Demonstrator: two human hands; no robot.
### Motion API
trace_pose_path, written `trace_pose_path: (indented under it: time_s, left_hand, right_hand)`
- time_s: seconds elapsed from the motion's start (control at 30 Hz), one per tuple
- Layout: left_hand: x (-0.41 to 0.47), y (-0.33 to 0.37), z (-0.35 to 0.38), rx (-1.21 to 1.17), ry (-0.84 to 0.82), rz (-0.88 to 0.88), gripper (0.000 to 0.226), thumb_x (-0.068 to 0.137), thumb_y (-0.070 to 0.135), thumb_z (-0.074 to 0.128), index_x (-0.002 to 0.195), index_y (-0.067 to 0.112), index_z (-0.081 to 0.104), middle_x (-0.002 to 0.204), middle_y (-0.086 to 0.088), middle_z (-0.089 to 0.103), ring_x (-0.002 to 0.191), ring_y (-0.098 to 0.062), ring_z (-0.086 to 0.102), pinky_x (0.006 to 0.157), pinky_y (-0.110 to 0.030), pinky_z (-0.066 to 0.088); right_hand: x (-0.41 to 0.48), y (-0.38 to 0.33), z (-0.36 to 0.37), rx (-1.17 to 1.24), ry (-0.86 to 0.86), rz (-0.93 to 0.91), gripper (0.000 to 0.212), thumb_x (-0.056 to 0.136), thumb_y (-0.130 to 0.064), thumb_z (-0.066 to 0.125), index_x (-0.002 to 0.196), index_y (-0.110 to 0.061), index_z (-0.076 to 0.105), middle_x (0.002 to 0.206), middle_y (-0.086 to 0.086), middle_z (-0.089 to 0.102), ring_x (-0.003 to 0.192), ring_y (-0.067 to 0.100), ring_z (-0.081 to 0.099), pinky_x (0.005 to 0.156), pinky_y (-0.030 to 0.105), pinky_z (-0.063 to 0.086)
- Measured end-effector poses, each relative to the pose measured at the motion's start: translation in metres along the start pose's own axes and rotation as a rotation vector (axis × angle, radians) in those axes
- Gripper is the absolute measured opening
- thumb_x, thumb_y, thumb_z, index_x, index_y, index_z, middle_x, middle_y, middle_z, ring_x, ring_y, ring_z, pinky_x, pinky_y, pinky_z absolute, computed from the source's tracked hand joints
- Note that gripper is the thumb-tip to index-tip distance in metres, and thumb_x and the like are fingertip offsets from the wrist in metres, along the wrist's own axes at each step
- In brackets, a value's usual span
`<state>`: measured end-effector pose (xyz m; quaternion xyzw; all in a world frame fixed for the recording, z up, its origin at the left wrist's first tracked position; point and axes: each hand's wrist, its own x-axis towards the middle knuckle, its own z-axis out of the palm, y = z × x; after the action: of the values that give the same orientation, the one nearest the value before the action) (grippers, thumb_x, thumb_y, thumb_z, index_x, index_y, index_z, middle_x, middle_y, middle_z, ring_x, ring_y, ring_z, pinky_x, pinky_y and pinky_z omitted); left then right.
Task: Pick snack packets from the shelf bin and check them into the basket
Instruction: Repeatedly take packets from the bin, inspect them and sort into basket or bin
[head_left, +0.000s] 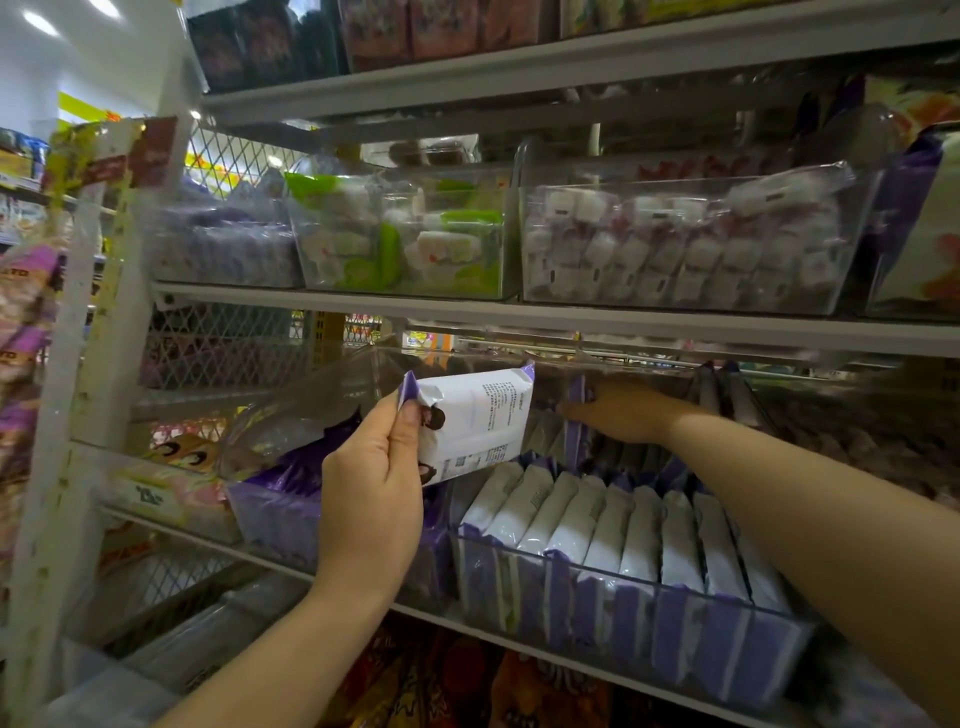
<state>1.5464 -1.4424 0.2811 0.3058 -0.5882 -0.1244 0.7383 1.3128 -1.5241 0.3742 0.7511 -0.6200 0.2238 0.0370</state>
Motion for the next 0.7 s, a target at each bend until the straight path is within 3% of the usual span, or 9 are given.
trace_pose_path:
  time_s: [0.13,0.3,0.37,0.43,0.5,0.57,0.63,0.7]
  left_hand:
    - [-0.002,0.000,0.006,-0.012,0.003,-0.010,0.029,0.096,0.037,0.036,0.110,0.030,0.061,0.091,0.023,0.063,0.090,0.022,0.056,0.061,-0.001,0.044]
    - [-0.003,0.003,0.009,-0.032,-0.041,-0.057,0.029,0.101,0.029,0.037,0.116,0.028,0.061,0.099,0.022,0.063,0.094,0.022,0.055,0.065,-0.001,0.046]
    - [-0.002,0.006,0.010,-0.014,-0.024,-0.069,0.030,0.102,0.028,0.037,0.115,0.025,0.063,0.100,0.020,0.064,0.095,0.017,0.057,0.064,-0.002,0.046]
    - [-0.002,0.009,0.010,-0.010,-0.007,-0.082,0.031,0.103,0.028,0.037,0.115,0.023,0.064,0.099,0.017,0.065,0.096,0.008,0.060,0.064,-0.004,0.046]
    - [-0.005,0.015,0.011,-0.027,-0.008,-0.078,0.031,0.103,0.027,0.037,0.116,0.022,0.065,0.098,0.017,0.065,0.093,0.011,0.060,0.065,-0.004,0.046]
    - [-0.012,0.022,0.013,-0.055,-0.027,-0.046,0.033,0.101,0.031,0.038,0.117,0.021,0.065,0.095,0.021,0.066,0.091,0.016,0.059,0.067,-0.003,0.046]
    - [-0.022,0.030,0.015,-0.053,-0.059,0.016,0.039,0.096,0.039,0.039,0.120,0.021,0.065,0.096,0.024,0.065,0.093,0.017,0.058,0.071,-0.001,0.043]
    - [-0.033,0.036,0.016,-0.015,-0.142,0.111,0.038,0.093,0.041,0.042,0.120,0.027,0.064,0.105,0.023,0.064,0.101,0.016,0.057,0.079,-0.001,0.042]
  right_hand:
    - [-0.003,-0.003,0.008,0.016,-0.017,-0.033,0.042,0.098,-0.035,0.049,0.136,-0.018,0.047,0.133,0.011,0.056,0.115,0.027,0.055,0.103,0.037,0.042]
    - [-0.016,-0.015,0.004,-0.026,-0.006,-0.007,0.042,0.098,-0.034,0.050,0.137,-0.018,0.047,0.133,0.010,0.055,0.112,0.026,0.054,0.096,0.032,0.043]
    - [-0.029,-0.024,0.001,0.062,0.116,-0.005,0.035,0.098,-0.031,0.049,0.131,-0.019,0.051,0.122,0.008,0.060,0.099,0.022,0.057,0.084,0.030,0.045]
    - [-0.047,-0.035,-0.003,0.152,0.246,-0.035,0.028,0.100,-0.030,0.046,0.120,-0.015,0.059,0.097,0.005,0.066,0.081,0.016,0.059,0.070,0.028,0.047]
    - [-0.066,-0.044,-0.008,0.303,0.280,-0.082,0.027,0.101,-0.029,0.044,0.110,-0.013,0.064,0.083,0.002,0.066,0.069,0.014,0.062,0.064,0.030,0.053]
    - [-0.085,-0.055,-0.010,0.619,0.192,-0.087,0.025,0.101,-0.029,0.044,0.111,-0.017,0.063,0.098,0.009,0.069,0.068,0.019,0.069,0.063,0.030,0.058]
    - [-0.102,-0.066,-0.006,0.954,-0.027,-0.048,0.026,0.099,-0.038,0.045,0.114,-0.022,0.059,0.111,0.008,0.066,0.072,0.023,0.071,0.062,0.030,0.059]
    - [-0.114,-0.073,-0.001,1.154,-0.190,-0.013,0.038,0.093,-0.048,0.050,0.115,-0.018,0.060,0.107,0.005,0.067,0.081,0.025,0.070,0.066,0.036,0.059]
